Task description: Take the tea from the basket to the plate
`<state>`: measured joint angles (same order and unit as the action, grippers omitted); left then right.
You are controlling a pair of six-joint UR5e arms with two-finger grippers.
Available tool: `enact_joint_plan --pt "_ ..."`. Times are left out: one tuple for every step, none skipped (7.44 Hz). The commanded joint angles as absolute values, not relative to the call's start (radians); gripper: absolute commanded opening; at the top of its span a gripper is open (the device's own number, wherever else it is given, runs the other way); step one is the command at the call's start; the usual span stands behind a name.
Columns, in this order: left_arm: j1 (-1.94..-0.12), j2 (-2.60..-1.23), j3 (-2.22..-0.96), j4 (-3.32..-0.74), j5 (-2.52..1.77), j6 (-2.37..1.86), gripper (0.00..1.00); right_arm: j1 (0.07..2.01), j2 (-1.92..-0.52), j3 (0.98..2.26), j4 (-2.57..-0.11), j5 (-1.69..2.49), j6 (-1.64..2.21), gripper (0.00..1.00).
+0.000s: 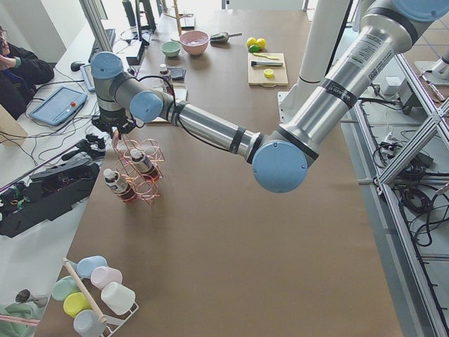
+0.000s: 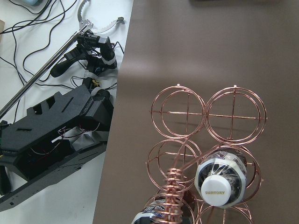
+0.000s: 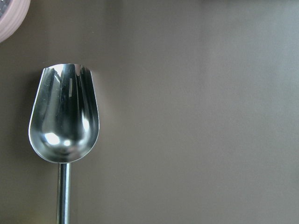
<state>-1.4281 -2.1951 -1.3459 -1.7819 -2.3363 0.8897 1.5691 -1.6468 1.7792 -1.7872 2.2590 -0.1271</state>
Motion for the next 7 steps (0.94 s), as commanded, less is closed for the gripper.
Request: enact_joint_plan --pt "-1.425 -2.195 -1.342 -1.787 -2.336 0.890 0.00 1.569 -1.658 1.773 -1.758 2.258 -0.127 1.00" --pt "-1.417 -2.194 -1.344 -1.787 -2.335 0.888 0.00 1.569 -1.658 1.772 -1.756 2.253 -0.124 1.00" --pt "-1.414 -2.194 -1.342 -1.787 -2.335 0.888 0.00 1.569 -1.658 1.775 -1.756 2.229 -0.126 1.00" --pt "-1.414 -2.194 -1.342 -1.787 -2.330 0.887 0.00 1.569 -1.679 1.798 -1.756 2.235 -0.126 1.00" --pt "-1.410 -2.194 -1.342 -1.787 -2.329 0.887 0.00 1.569 -1.709 1.824 -1.752 2.233 -0.126 1.00" --pt "-1.408 -2.195 -1.342 -1.787 -2.329 0.885 0.00 1.569 -1.709 1.824 -1.752 2.233 -0.129 1.00" --pt "-1.407 -2.194 -1.342 -1.795 -2.329 0.885 0.16 1.569 -1.709 1.822 -1.752 2.232 -0.129 1.00"
